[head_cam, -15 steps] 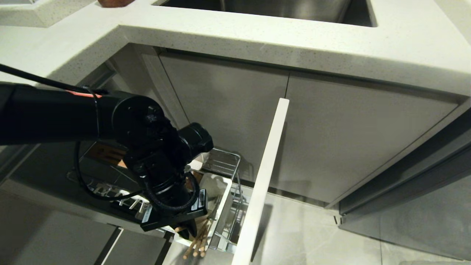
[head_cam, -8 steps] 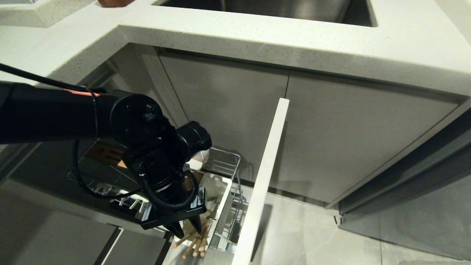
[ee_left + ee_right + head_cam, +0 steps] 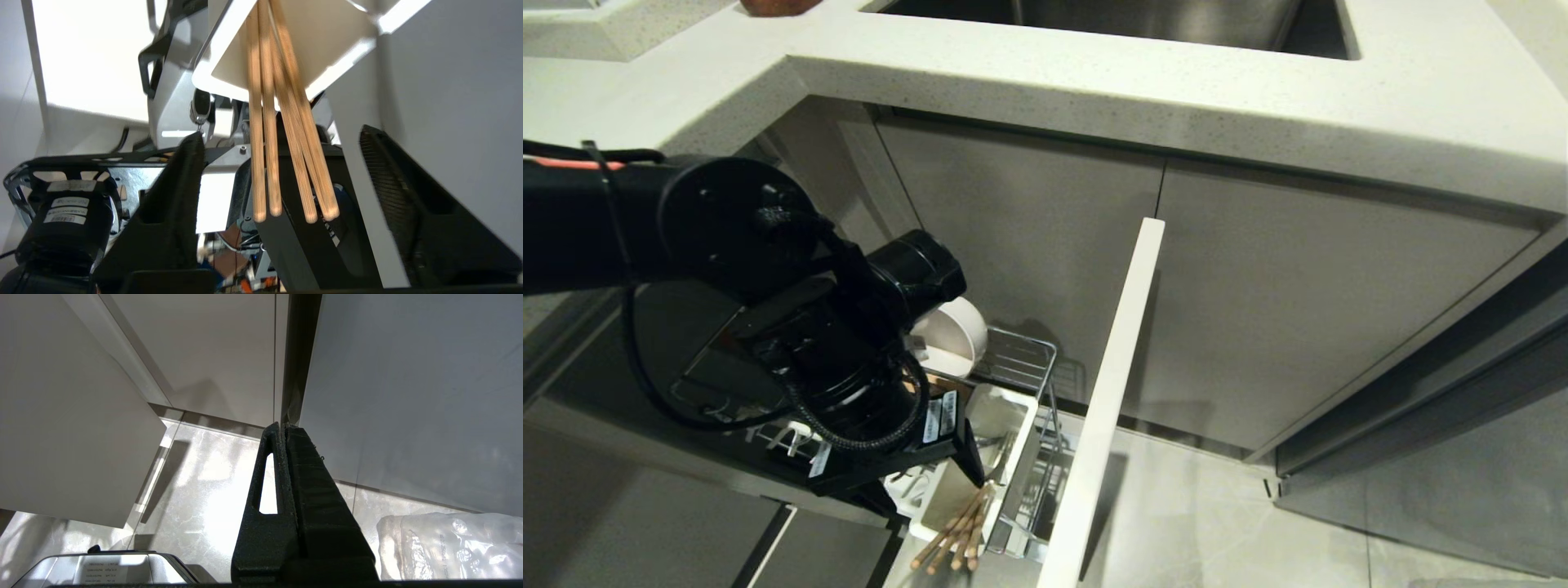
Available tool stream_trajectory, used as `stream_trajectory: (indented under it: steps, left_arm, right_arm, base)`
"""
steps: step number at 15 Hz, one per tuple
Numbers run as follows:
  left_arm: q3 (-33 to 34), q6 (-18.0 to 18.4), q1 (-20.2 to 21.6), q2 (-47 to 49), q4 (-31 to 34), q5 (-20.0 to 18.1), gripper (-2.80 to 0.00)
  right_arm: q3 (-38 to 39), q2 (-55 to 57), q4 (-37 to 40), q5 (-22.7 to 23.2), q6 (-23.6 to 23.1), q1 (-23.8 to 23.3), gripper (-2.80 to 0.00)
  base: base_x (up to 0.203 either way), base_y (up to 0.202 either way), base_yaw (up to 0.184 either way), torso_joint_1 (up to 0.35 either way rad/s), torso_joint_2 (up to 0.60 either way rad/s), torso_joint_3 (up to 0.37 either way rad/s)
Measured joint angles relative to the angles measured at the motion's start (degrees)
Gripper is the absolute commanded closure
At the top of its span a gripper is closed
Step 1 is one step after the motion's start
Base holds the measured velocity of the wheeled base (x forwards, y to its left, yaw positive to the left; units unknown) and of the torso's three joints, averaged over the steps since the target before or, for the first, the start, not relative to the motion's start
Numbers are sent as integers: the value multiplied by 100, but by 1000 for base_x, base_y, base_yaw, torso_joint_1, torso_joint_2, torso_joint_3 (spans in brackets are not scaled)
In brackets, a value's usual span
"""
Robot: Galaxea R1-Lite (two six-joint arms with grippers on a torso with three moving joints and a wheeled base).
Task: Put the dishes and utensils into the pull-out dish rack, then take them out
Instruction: Pick up the chopsticks and place it in the cupboard
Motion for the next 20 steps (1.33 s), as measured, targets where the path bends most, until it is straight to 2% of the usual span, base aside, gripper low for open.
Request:
stream_trajectory:
  steps: [2,3,9,12,15,17,19,20]
  left_arm:
    - [-37,4,-7,-337,21,113,-280]
    - [-59,12,-16,-542,74,210,0]
    - [-302,0,-293,-1700,237,1016,0]
    - [-613,4,-357,-2206,203,1680,0]
    - [-1183,9,-361,-2543,144,2852,0]
    - [-1566,28,-286,-2689,-49,3810,0]
    - [-1896,52,64,-2770,-503,4515,0]
    - [-2010,90,296,-2798,-691,4686,0]
  right_arm:
    - [0,0,0,0,0,0,0]
    - [0,0,0,0,0,0,0]
    - [0,0,0,0,2,0,0]
    - [0,0,0,0,0,0,0]
    - [0,0,0,0,0,-1,0]
    - [0,0,0,0,0,-2,0]
    - [0,0,0,0,0,0,0]
    - [0,0,0,0,0,0,0]
  base:
    - [0,0,0,0,0,0]
    - [0,0,0,0,0,0]
    - [0,0,0,0,0,0]
    - [0,0,0,0,0,0]
    - [0,0,0,0,0,0]
    - [0,0,0,0,0,0]
    - [0,0,0,0,0,0]
    - [0,0,0,0,0,0]
